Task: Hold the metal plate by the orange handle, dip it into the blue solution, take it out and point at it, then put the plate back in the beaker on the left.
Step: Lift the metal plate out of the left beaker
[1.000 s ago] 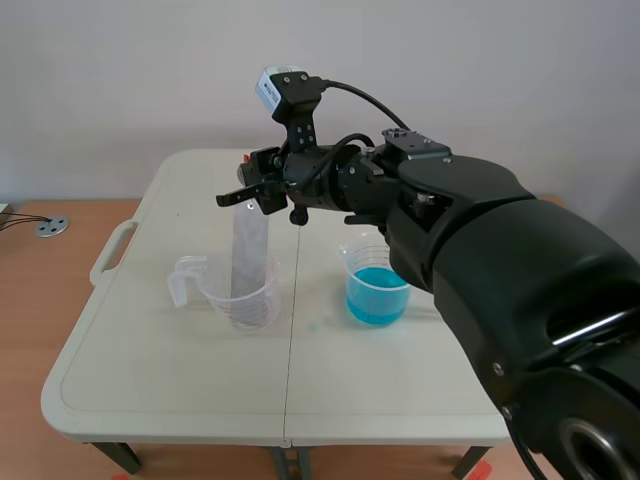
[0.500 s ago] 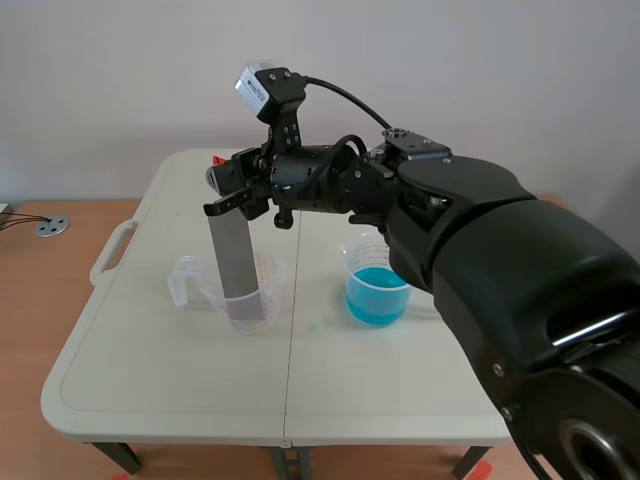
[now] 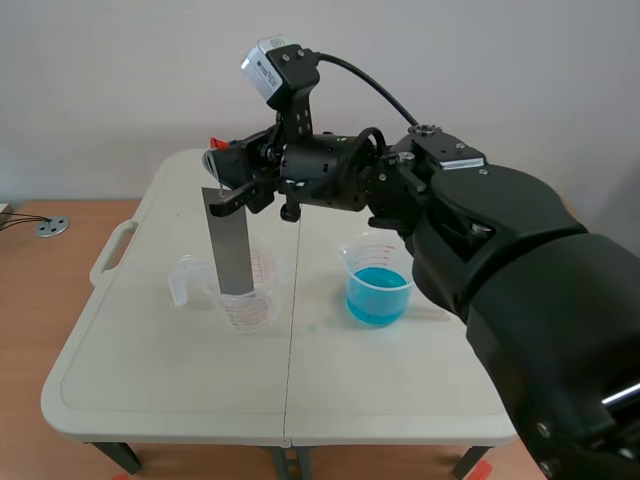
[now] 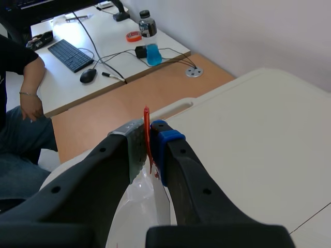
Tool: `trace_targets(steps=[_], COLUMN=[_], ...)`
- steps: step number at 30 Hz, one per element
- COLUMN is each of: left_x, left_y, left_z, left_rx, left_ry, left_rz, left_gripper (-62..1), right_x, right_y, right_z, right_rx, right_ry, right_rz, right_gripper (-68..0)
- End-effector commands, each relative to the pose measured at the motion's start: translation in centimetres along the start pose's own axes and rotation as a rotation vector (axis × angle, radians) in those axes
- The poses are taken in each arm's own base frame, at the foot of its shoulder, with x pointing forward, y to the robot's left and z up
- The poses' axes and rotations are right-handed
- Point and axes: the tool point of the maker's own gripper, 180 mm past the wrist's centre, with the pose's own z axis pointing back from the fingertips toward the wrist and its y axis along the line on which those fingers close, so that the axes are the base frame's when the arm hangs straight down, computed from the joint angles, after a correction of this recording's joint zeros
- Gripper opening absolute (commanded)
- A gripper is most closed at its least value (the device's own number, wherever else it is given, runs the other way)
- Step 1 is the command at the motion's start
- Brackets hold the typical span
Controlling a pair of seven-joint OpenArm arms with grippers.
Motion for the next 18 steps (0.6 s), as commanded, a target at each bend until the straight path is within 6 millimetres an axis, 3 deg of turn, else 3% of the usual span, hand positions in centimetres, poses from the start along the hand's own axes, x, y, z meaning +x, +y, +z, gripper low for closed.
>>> trace_targets(steps=[1,18], left_x=[0.8,0.4], left_y=[0.0,0.2], left_z=[-0.1,-0.5], left_rx=[-0.003,-0.002], left_ry=[-0.028,-0.023], left_rz=[0.004,0.006], left_gripper=[-59.7,-59.7], right_x=[2.5,5.9], right_y=[-0.1,3.2], right_z=[-0.1,2.0], right_rx=[0.008,0.026], right_ry=[-0.066,-0.097], right_rz=[0.027,0.164], right_gripper=[-66.2,-66.2])
